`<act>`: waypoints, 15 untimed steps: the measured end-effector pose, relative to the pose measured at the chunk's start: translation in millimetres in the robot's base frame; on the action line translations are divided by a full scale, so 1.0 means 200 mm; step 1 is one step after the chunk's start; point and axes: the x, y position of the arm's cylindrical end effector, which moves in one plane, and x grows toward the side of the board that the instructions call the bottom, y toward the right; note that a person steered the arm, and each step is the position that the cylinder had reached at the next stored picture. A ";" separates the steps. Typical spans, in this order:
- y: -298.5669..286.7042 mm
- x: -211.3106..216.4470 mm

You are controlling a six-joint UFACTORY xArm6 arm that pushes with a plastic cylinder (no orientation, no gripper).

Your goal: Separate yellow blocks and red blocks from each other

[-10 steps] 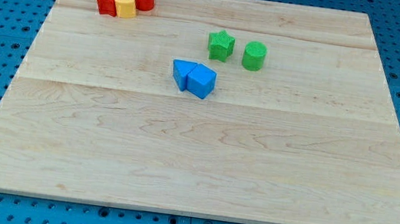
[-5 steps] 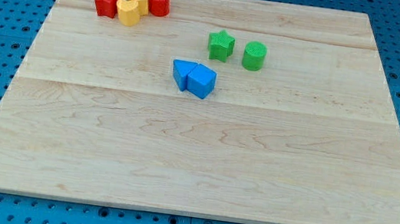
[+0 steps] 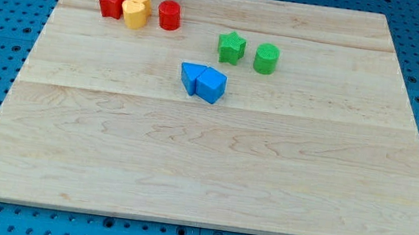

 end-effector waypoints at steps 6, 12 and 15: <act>-0.50 0.68; -0.22 0.61; 0.20 0.39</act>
